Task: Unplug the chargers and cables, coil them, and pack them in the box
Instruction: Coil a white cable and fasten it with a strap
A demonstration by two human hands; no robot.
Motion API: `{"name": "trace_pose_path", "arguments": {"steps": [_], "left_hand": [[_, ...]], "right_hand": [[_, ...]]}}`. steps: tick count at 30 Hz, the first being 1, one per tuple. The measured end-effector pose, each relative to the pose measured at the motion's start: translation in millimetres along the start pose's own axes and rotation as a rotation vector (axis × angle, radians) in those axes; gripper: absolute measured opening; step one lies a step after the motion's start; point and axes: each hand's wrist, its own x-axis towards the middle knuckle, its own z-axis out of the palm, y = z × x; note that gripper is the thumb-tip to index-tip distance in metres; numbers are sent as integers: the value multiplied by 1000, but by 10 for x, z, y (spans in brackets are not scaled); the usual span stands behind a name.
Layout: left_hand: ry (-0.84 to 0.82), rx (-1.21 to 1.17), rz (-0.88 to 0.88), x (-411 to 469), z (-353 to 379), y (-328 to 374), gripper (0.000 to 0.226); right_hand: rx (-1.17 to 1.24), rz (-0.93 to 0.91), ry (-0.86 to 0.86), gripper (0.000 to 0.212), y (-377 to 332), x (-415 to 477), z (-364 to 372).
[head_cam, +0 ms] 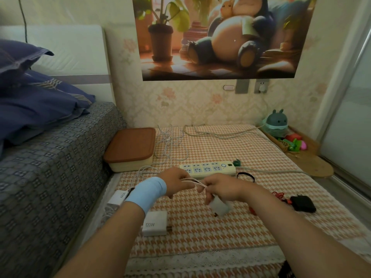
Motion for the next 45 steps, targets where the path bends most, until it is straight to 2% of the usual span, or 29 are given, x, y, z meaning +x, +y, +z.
{"name": "trace_pose_path", "arguments": {"steps": [2, 4, 6, 8, 10, 14, 17, 19, 21, 23, 25, 28, 30, 33, 37, 40, 41, 45], "left_hand": [[107, -61, 60, -48, -101, 4, 28], [223, -172, 95, -91, -196, -3, 27], [318, -213, 121, -130, -270, 4, 28], [361, -188, 131, -173, -328, 45, 28], [384, -170, 141, -195, -357, 75, 26], [386, -143, 146, -208, -371, 14, 20], [391, -107, 112, -191, -419, -41, 25], [318, -90, 45, -196, -487, -74, 30], [198, -74, -58, -240, -556, -134, 32], [148, -76, -148, -304, -618, -207, 34], [211, -264, -178, -338, -668, -267, 38], [312, -864, -123, -340, -735, -226, 36], [249, -1188, -38, -325, -754, -132, 38], [152, -1510, 68, -280, -756, -14, 36], [223, -1723, 61, -193, -641, 60, 36], [318, -1775, 2, -126, -527, 138, 35], [327, -1776, -13, -113, -505, 157, 35], [238, -1785, -34, -116, -489, 178, 36]], "right_hand": [[143, -48, 13, 24, -61, -28, -9], [299, -106, 24, 32, -137, -44, -28], [430, -122, -19, 29, -240, -76, -35], [418, -112, -78, 24, -333, -91, -17], [313, -80, -88, 29, -381, -64, 14], [212, -13, -69, 37, -387, 28, 72], [204, -30, -18, 36, -394, 34, 45], [213, -56, 37, 39, -382, 44, 3], [227, -60, 158, 40, -344, 76, -47], [307, -37, 278, 37, -283, 84, -117], [327, -9, 348, 34, -233, 57, -180], [211, 15, 312, 31, -248, -7, -193], [248, -28, 252, 31, -321, -15, -130], [345, -119, 206, 31, -438, 21, 5], [397, -212, 201, 38, -612, -20, 152], [477, -204, -16, 59, -705, -85, 204], [468, -216, -60, 59, -712, -89, 221], [347, -230, -60, 21, -634, -77, 189]]}}
